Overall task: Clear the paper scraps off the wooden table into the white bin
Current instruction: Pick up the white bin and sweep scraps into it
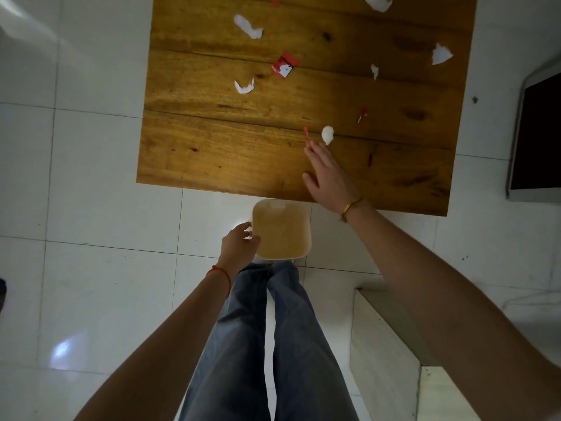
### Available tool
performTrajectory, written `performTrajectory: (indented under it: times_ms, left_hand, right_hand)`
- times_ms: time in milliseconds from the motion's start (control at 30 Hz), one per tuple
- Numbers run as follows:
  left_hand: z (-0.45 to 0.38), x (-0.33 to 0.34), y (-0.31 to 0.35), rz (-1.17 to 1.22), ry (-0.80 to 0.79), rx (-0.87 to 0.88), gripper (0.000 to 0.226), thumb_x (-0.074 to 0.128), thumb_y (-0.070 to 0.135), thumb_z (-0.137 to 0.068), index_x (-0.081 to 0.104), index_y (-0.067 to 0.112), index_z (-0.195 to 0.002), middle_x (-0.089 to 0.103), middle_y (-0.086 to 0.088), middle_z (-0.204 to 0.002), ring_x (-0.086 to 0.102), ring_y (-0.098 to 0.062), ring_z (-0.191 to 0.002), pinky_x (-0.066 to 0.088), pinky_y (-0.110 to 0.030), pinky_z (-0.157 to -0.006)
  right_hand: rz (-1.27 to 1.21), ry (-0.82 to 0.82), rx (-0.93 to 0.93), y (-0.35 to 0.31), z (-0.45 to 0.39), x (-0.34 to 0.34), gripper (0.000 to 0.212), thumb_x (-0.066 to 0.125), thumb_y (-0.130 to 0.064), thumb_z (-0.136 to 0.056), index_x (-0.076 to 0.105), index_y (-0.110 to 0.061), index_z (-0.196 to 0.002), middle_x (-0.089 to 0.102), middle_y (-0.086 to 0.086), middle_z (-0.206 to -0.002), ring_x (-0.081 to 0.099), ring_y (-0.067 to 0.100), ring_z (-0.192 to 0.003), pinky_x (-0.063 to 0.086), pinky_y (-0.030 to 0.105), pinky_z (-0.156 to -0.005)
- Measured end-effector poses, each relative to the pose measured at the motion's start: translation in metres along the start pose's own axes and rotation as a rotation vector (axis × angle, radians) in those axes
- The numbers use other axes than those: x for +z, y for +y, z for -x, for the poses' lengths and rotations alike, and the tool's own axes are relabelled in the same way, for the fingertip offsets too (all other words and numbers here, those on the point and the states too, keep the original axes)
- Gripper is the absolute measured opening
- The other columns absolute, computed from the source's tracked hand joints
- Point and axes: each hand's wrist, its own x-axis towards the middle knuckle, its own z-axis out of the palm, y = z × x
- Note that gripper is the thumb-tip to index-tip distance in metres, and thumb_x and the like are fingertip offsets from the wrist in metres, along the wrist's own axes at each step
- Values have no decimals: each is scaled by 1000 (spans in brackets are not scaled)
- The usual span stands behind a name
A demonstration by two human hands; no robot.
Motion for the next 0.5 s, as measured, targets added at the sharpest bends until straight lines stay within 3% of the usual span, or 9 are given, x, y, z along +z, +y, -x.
performTrajectory:
  times_ms: [133, 233, 333, 500]
  left_hand:
    - [-1, -1, 0, -8, 13, -3, 48, 49, 22, -90, 45, 11, -137, 60, -11, -131, 59, -28, -116, 46, -39, -99]
    - [-4, 0, 1, -23, 17, 1, 48, 50, 22, -89, 46, 12, -136, 60, -11, -131, 59, -28, -116, 46, -39, -98]
    - [-6, 2, 2, -10, 11, -4, 48, 50, 22, -90, 45, 12, -137, 59, -11, -131, 59, -28, -116, 48, -39, -97]
    - [-7, 5, 3, 16, 3, -15, 48, 50, 23, -91, 44, 11, -137, 59, -12, -132, 59, -29, -116, 46, -41, -98]
  right_hand:
    - [6, 197, -18, -3, -2, -1, 54, 39, -24, -97, 26, -12, -148, 17, 8, -158, 9, 23, -146, 20, 43, -118]
    - [50, 289, 114, 6, -17, -18, 55, 38, -27, -97, 23, -16, -148, 11, 11, -159, 7, 29, -146, 23, 47, -116]
    - [4, 193, 159, 14, -29, -30, 58, 38, -31, -98, 16, -18, -150, 4, 9, -160, 3, 28, -147, 25, 46, -116]
    - [-41, -47, -28, 1, -31, -22, 59, 39, -32, -99, 14, -18, -151, 4, 1, -161, 4, 18, -147, 18, 41, -118]
